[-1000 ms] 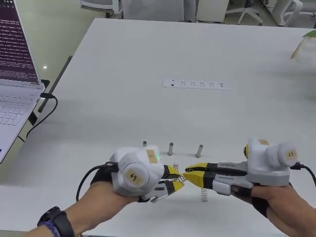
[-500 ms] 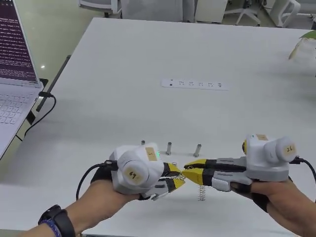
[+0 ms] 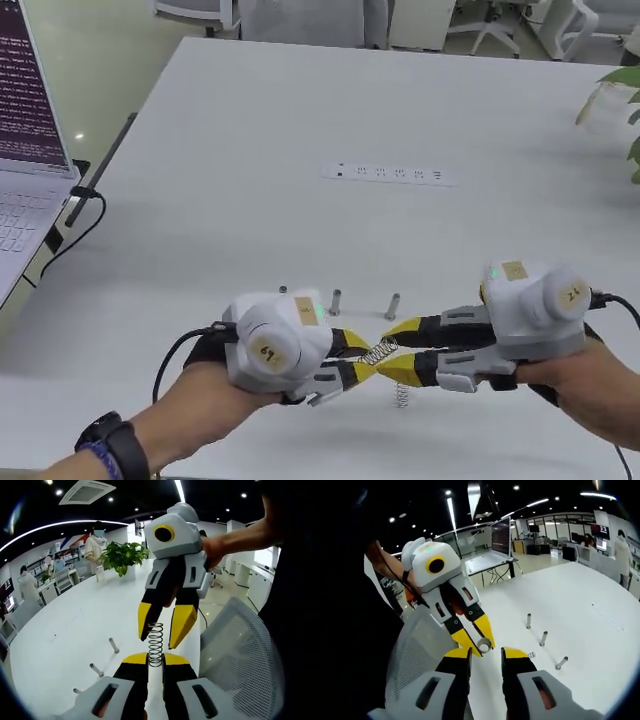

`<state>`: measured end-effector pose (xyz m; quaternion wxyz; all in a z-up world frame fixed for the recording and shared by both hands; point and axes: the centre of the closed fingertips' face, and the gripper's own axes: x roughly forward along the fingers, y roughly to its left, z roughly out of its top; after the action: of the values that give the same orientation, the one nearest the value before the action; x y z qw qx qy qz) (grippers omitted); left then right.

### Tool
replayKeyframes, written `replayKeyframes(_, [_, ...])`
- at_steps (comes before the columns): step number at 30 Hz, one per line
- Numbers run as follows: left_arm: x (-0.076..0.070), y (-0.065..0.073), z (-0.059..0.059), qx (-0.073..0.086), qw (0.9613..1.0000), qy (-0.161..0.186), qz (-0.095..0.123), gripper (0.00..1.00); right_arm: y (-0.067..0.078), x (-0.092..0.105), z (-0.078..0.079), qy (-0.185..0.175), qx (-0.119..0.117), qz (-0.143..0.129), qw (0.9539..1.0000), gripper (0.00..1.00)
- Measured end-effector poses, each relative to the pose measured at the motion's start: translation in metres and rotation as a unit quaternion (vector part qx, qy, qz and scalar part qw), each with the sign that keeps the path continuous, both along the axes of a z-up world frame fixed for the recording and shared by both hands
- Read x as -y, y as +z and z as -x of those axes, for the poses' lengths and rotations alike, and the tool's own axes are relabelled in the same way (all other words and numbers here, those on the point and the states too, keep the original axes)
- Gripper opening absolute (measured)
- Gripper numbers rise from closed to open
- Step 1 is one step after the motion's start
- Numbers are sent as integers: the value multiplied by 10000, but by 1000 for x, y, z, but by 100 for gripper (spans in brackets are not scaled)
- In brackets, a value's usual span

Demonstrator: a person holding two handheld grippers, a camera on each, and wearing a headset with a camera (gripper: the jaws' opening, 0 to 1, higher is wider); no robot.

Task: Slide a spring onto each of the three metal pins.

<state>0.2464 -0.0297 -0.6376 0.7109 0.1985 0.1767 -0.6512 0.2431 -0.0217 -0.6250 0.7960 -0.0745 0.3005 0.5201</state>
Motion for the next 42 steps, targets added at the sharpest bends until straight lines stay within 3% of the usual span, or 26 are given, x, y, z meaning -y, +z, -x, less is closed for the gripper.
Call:
replayKeyframes(3, [2,1,2,-18,10000,-35,25,2,8,-2,0,110,54,42,9999,22])
replayKeyframes(6, [6,3,3,-38,9999,-67,87,2,13,2,0,347,153,300,9988,22])
replayKeyframes(12, [16,12,5,-51,9996,-130,247,2,16,12,3,870,316,1029,9904,25])
replayKeyframes(16, [23,17,6,-15,9994,-188,301,2,20,12,7,1029,325,1138,9876,24])
replayKeyframes(20, [29,21,9,-3,9989,-274,372,2,21,19,9,1219,374,1413,9817,21])
replayKeyframes(35, [40,30,16,56,9978,-481,454,2,22,26,18,1660,398,1751,9696,15])
replayKeyframes(42, [44,31,22,106,9971,-608,435,2,23,30,22,1913,470,1989,9600,13])
